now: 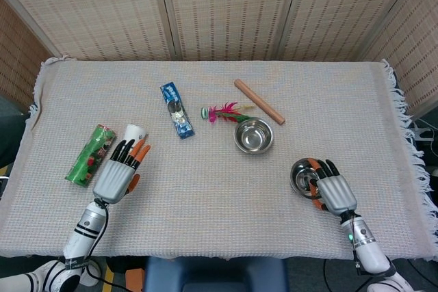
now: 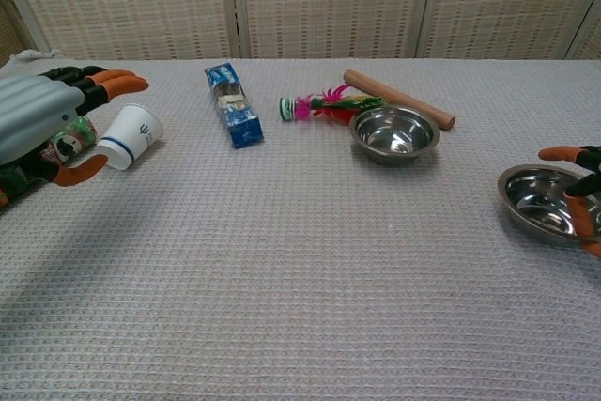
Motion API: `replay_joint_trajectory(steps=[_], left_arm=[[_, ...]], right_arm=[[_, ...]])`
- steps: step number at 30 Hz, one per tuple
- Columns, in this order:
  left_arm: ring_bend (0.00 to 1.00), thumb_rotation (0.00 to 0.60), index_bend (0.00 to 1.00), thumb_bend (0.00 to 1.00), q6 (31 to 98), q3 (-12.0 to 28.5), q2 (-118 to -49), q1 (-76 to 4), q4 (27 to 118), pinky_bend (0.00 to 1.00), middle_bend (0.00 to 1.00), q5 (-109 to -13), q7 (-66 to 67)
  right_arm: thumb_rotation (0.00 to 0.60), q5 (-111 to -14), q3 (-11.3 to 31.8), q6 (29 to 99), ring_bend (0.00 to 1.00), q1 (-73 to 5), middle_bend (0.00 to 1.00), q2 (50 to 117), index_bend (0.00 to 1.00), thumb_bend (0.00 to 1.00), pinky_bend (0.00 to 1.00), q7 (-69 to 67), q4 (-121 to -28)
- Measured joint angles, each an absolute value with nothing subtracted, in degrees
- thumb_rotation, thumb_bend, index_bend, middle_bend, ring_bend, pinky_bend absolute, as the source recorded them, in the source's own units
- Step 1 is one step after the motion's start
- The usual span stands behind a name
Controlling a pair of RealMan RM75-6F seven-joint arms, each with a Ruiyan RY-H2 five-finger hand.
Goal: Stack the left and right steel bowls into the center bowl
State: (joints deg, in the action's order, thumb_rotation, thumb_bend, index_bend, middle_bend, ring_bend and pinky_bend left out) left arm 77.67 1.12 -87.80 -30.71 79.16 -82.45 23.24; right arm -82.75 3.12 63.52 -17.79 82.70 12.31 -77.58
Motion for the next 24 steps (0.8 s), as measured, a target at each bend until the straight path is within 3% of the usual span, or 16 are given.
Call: replay_joint_trajectory(steps=[7, 11, 18, 24], left_arm=[[0.00, 0.600, 0.00, 0.44, 78.72, 1.62, -87.06, -29.10, 79.24, 0.08, 0.00, -83.11, 22.82], [0.00, 0.600, 0.00, 0.44, 78.56, 2.15, -86.60, -28.53, 79.28, 0.08, 0.00, -82.97, 22.48], [0.00, 0.600, 0.00, 0.44, 78.30, 2.84, -85.65, -27.80, 79.11, 0.08, 0.00, -83.00, 21.53], [0.00, 0.600, 0.00, 0.44, 78.46, 3.46, -84.34, -27.01, 79.11, 0.08, 0.00, -82.97, 20.65]], right_arm=[[0.600, -87.53, 4.95, 71.36, 0.00, -18.50, 0.13, 84.40, 0.75, 0.30, 0.05, 8.97, -77.19], [0.600, -88.38, 7.09, 71.81, 0.00, -20.91, 0.13, 84.74, 0.75, 0.30, 0.05, 8.95, -78.73], [0.600, -84.69, 12.00, 65.42, 0.00, -27.70, 0.13, 87.20, 0.74, 0.30, 0.05, 12.03, -78.84], [0.600, -77.16, 16.57, 56.34, 0.00, -35.28, 0.13, 92.36, 0.73, 0.30, 0.05, 14.27, -71.91]])
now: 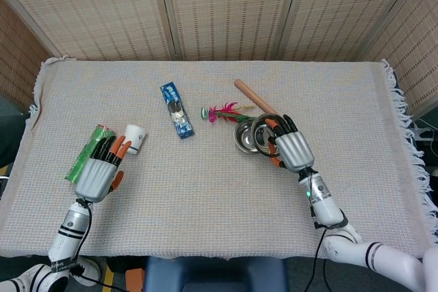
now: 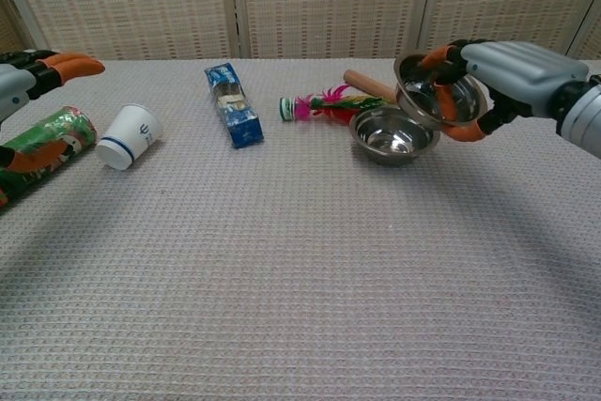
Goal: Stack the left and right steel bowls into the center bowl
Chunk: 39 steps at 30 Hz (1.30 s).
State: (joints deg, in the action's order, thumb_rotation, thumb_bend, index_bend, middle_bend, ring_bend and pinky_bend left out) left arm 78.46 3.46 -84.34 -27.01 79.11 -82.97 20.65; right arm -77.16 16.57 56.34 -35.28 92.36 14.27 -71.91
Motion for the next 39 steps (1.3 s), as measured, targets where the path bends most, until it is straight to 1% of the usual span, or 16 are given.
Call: replay_joint_trajectory(steps=[2, 4, 5, 6, 9, 10, 11, 14, 16, 22, 25, 28, 30, 35, 37, 39], left_arm=[[0.00, 0.600, 0.00, 0.44, 78.43, 3.65, -83.95, -26.75, 79.08, 0.08, 0.00, -82.91, 20.24], [0.00, 0.600, 0.00, 0.44, 78.34, 3.81, -83.71, -26.60, 79.02, 0.08, 0.00, -82.88, 19.92], [0.00, 0.600, 0.00, 0.44, 78.30, 3.92, -83.58, -26.53, 79.01, 0.08, 0.00, -82.87, 19.78], [0.00, 0.600, 0.00, 0.44, 78.29, 4.03, -83.45, -26.47, 79.02, 0.08, 0.00, -82.85, 19.64], [0.00, 0.600, 0.00, 0.44, 78.36, 4.41, -82.99, -26.19, 79.18, 0.08, 0.00, -82.83, 19.22], [0.00, 0.600, 0.00, 0.44, 78.40, 4.43, -82.89, -26.09, 79.28, 0.08, 0.00, -82.84, 19.17], [0.00, 0.600, 0.00, 0.44, 78.51, 4.42, -82.77, -25.91, 79.48, 0.08, 0.00, -82.88, 19.13], [0.00, 0.600, 0.00, 0.44, 78.86, 4.34, -82.22, -25.41, 80.34, 0.08, 0.00, -83.11, 19.06], [0.00, 0.600, 0.00, 0.44, 79.19, 4.25, -81.85, -25.00, 81.06, 0.08, 0.00, -83.23, 19.13], [0.00, 0.600, 0.00, 0.44, 81.06, 3.23, -80.41, -22.35, 84.08, 0.08, 0.00, -83.39, 19.01], [0.00, 0.600, 0.00, 0.44, 81.59, 2.59, -79.80, -21.47, 85.02, 0.08, 0.00, -83.47, 18.70], [0.00, 0.600, 0.00, 0.44, 82.04, 1.58, -79.18, -20.10, 86.14, 0.08, 0.00, -83.52, 18.22], [0.00, 0.600, 0.00, 0.44, 83.23, 0.06, -78.58, -18.05, 86.77, 0.08, 0.00, -83.67, 17.87], [0.00, 0.600, 0.00, 0.44, 88.77, -3.94, -77.64, -11.29, 87.05, 0.08, 0.00, -85.27, 15.60], [0.00, 0.600, 0.00, 0.44, 90.44, -4.69, -77.70, -9.69, 86.46, 0.08, 0.00, -86.22, 14.76], [0.00, 0.600, 0.00, 0.44, 91.77, -4.98, -78.11, -8.75, 85.14, 0.08, 0.00, -87.35, 14.13]], right_arm=[[0.600, -75.04, 17.55, 53.64, 0.00, -37.63, 0.13, 94.43, 0.70, 0.30, 0.05, 14.37, -68.31], [0.600, -73.49, 18.19, 51.42, 0.00, -39.75, 0.13, 96.57, 0.64, 0.30, 0.05, 14.22, -64.48], [0.600, -72.98, 18.37, 50.64, 0.00, -40.59, 0.13, 97.51, 0.56, 0.30, 0.05, 14.03, -62.83], [0.600, -72.59, 18.50, 49.98, 0.00, -41.35, 0.13, 98.46, 0.46, 0.30, 0.05, 13.70, -61.20], [0.600, -71.69, 18.50, 47.76, 0.00, -43.26, 0.08, 101.06, 0.12, 0.27, 0.03, 11.37, -56.80], [0.600, -71.42, 18.30, 46.73, 0.00, -43.67, 0.05, 101.38, 0.05, 0.24, 0.02, 10.16, -56.14], [0.600, -71.27, 18.06, 45.98, 0.00, -43.84, 0.03, 101.34, 0.01, 0.20, 0.01, 9.43, -56.09], [0.600, -71.22, 17.12, 45.39, 0.00, -43.40, 0.00, 99.78, 0.00, 0.09, 0.00, 9.17, -58.18], [0.600, -71.25, 16.32, 46.77, 0.00, -42.21, 0.00, 97.55, 0.00, 0.06, 0.00, 10.22, -61.44], [0.600, -71.82, 13.20, 54.24, 0.00, -35.66, 0.00, 87.84, 0.00, 0.05, 0.00, 12.93, -75.89], [0.600, -72.51, 10.70, 59.50, 0.00, -30.65, 0.00, 80.80, 0.00, 0.05, 0.00, 14.21, -84.24], [0.600, -73.44, 8.45, 64.45, 0.00, -26.37, 0.00, 75.87, 0.00, 0.05, 0.00, 15.05, -88.40], [0.600, -73.92, 7.04, 68.36, 0.00, -23.28, 0.00, 74.02, 0.00, 0.05, 0.00, 15.19, -89.79], [0.600, -76.55, 2.43, 83.24, 0.00, -11.96, 0.00, 71.56, 0.00, 0.05, 0.00, 14.78, -90.56], [0.600, -78.28, 0.02, 88.33, 0.00, -7.20, 0.00, 70.90, 0.00, 0.05, 0.00, 14.40, -90.13], [0.600, -80.39, -2.03, 90.68, 0.00, -4.55, 0.00, 70.23, 0.00, 0.05, 0.00, 13.62, -90.00]])
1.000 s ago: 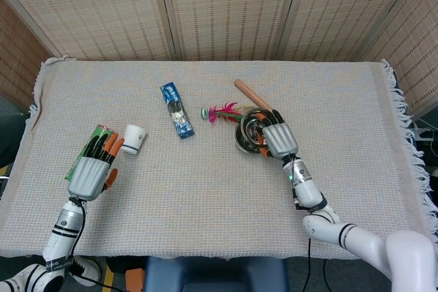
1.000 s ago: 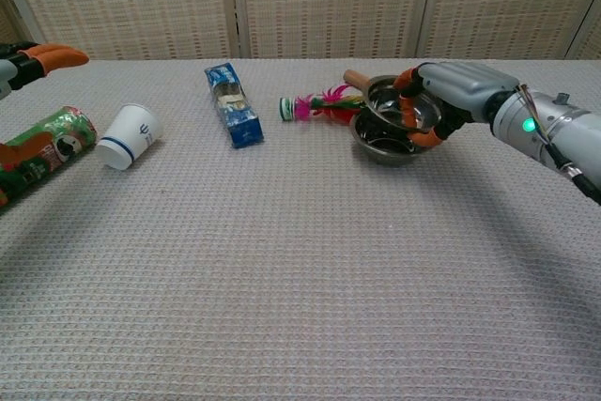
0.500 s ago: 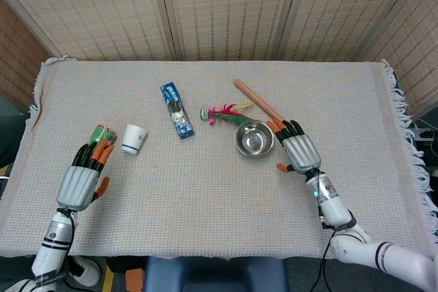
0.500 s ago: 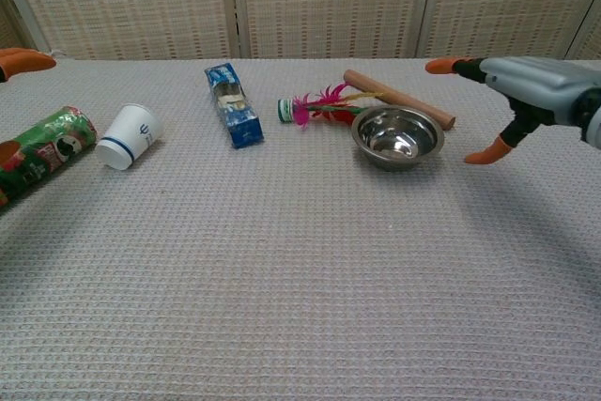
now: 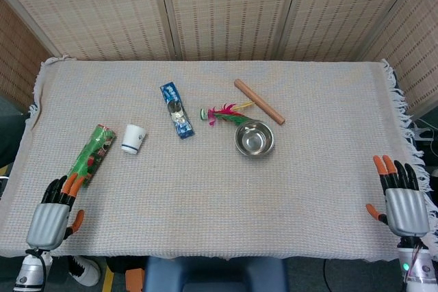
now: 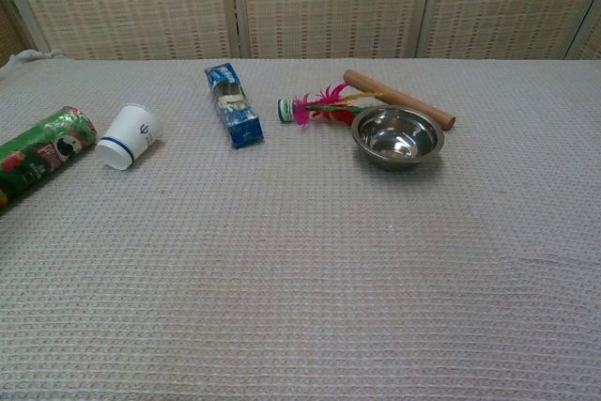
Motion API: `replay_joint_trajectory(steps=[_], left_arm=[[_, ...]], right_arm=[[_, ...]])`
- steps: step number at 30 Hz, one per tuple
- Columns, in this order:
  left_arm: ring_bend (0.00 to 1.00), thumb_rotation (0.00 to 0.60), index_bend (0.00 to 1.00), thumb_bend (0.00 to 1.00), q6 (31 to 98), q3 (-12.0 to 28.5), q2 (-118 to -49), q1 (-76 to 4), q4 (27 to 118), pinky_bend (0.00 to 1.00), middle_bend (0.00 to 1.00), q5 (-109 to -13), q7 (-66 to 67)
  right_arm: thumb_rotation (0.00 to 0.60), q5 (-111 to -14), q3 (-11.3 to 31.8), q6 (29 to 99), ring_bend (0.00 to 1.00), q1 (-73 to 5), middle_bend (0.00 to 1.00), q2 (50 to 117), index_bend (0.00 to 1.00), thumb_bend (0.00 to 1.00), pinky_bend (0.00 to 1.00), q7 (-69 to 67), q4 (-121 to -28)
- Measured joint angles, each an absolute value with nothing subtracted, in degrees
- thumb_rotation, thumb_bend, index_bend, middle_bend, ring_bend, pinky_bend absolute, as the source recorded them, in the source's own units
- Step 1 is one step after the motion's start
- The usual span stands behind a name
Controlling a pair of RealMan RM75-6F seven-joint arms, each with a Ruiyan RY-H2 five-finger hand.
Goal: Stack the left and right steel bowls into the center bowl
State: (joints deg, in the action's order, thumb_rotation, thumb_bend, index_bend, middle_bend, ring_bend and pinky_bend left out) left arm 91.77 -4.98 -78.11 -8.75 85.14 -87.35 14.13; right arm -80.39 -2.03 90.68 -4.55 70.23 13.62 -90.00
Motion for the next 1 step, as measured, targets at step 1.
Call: replay_joint_trajectory(steps=[1], left_arm=[[0.00, 0.600, 0.00, 0.44, 92.09, -5.01, -78.38, -8.46, 84.48, 0.08, 0.00, -87.64, 13.89]], right_arm=[[0.600, -81.68, -2.77, 91.46, 0.00, -3.72, 0.00, 69.83, 0.00, 0.05, 0.00, 13.10, -89.99]])
